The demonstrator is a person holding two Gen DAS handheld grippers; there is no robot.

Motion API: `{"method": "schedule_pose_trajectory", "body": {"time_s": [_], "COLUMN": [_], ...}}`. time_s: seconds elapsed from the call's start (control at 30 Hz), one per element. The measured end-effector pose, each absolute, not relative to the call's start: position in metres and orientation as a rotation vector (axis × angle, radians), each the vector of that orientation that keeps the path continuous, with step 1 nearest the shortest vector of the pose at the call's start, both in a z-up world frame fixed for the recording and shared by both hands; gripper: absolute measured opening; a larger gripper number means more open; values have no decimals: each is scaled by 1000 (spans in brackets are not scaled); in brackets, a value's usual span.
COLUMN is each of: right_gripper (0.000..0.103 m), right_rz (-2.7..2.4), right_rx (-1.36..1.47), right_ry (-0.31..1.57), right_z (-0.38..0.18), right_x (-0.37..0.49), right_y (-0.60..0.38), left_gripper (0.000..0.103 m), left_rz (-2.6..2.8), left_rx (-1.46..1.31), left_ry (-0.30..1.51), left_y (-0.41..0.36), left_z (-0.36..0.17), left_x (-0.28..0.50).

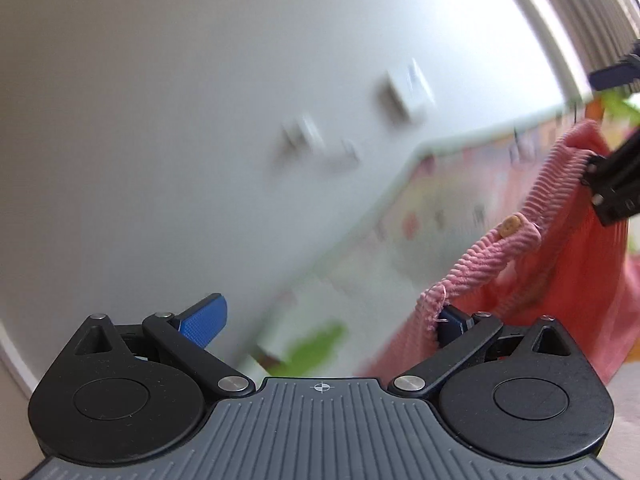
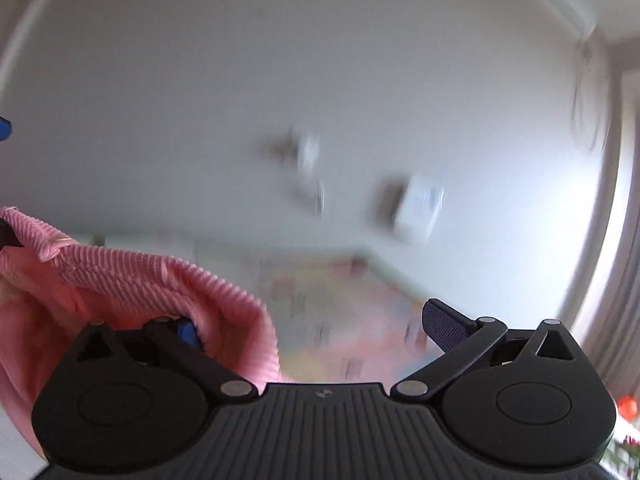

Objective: Fold clothes

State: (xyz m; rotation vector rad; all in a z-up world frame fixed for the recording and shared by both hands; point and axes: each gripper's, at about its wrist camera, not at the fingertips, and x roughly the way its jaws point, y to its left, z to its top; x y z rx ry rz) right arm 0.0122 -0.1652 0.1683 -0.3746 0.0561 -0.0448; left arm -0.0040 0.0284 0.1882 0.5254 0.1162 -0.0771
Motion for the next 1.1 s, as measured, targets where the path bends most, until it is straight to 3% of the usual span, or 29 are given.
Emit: {"method": "schedule_pose_trajectory", "body": {"time_s": [0.23,0.33,0.43,0.57,0.73,0.87,0.9,1.1], "right_gripper": [103,103,103,103,103,103,103,103], "right_rz": [128,144,149,155,77,128,148,211], "right_rx": [-318,-354,-362,-370,-353,-440,-410,-322], "right_ry": [-275,-404,-405,-273,-49,405,496,532], "right_z": [296,328,343,332,281,197,181,163], "right_x": [-162,-222,-234,-194,-78,44,59,38], "right_y": [-178,-180,-180,-178,-164,-147,-152,-186], "left_gripper": [103,103,103,103,103,103,103,103], "left_rz": [-75,-90,-95,-107,-108,-295,-306,-383], "left_rx": [500,481,456,455,458,475,478,510], "left_ry": [-233,-332,-360,-245,-45,366,391,522], "left_y": [57,61,61,51,30,19,22,39], "left_z": [302,326,335,321,275,197,186,130], "left_x": [-190,-232,-237,-187,-69,32,32,21]}}
